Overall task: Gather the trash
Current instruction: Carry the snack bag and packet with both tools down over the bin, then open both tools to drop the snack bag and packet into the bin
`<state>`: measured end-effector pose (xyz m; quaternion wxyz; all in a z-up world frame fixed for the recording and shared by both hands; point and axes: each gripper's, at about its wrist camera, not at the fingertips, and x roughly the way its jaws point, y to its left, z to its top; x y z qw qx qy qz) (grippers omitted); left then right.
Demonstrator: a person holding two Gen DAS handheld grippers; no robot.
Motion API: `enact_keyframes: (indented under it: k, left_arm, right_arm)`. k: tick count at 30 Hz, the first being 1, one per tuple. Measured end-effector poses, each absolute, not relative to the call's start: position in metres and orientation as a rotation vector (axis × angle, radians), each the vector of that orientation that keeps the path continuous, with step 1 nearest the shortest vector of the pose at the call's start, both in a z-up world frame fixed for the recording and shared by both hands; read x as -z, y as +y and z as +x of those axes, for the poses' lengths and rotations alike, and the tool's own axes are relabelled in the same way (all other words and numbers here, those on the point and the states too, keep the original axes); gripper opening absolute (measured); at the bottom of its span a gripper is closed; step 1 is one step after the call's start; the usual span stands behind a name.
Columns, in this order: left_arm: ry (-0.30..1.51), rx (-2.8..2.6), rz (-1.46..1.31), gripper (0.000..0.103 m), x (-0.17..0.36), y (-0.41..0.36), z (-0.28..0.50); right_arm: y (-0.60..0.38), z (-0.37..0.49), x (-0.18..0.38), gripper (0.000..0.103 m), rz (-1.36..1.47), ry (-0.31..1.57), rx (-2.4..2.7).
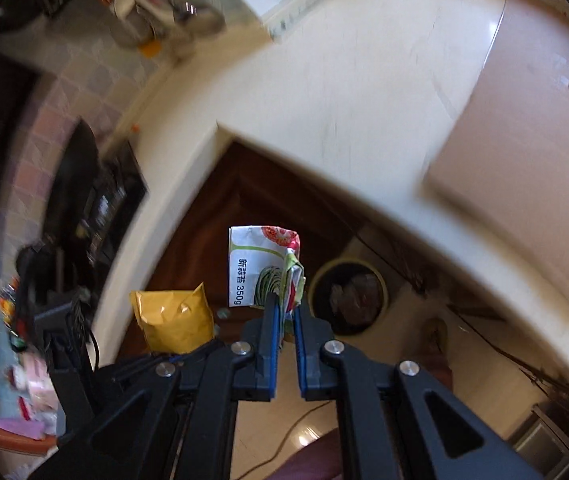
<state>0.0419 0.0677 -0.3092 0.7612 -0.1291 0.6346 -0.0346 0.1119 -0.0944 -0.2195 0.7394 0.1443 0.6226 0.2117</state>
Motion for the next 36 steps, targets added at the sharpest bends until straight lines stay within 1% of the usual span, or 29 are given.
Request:
enact_keyframes:
  k: [3,10,13,15,16,17,18,20,22,27,34,36]
  left_arm:
    - [1.455,0.08,-0.296,0.001,0.365,0.078,0.033]
    - [1.578,0.112,-0.313,0.001,0.497,0.089,0.033]
    - [1.646,0.115,-0.317,0.001,0.551,0.093,0.044]
    - [1.676,0.097,-0.324,0.004,0.586,0.098,0.054]
    - [1.685,0.09,-0.324,0.007,0.598,0.1,0.058]
    - [1.684,0.086,-0.322,0.016,0.608,0.104,0.062]
    - [1.693,0.075,-0.321,0.022,0.619,0.105,0.071]
    - [1.702,0.06,-0.324,0.049,0.636,0.107,0.075]
    - [1.711,0.034,-0.312,0.059,0.65,0.11,0.084]
    - [1.755,-0.027,-0.308,0.06,0.673,0.126,0.079]
    - [1.773,-0.084,-0.363,0.062,0.67,0.148,0.045]
    - [1.774,-0.107,-0.385,0.062,0.669,0.153,0.037]
  right_arm:
    - [-0.078,0.1,0.263,0.007,0.252,1.414,-0.446]
    - [-0.057,0.097,0.41,0.007,0.144,1.571,-0.348]
    - [-0.054,0.101,0.461,0.007,0.11,1.621,-0.325]
    - [-0.052,0.105,0.491,0.007,0.089,1.654,-0.311]
    - [-0.05,0.107,0.502,0.007,0.092,1.665,-0.309]
    - [-0.05,0.11,0.513,0.007,0.091,1.675,-0.304]
    - [-0.049,0.114,0.523,0.007,0.086,1.68,-0.301]
    - [-0.047,0.123,0.536,0.007,0.083,1.686,-0.3]
    - [-0.044,0.13,0.549,0.007,0.084,1.692,-0.303]
    - [-0.033,0.145,0.572,0.007,0.082,1.717,-0.301]
    - [-0.011,0.157,0.584,0.008,0.041,1.746,-0.351]
    - [-0.002,0.158,0.581,0.011,0.04,1.743,-0.363]
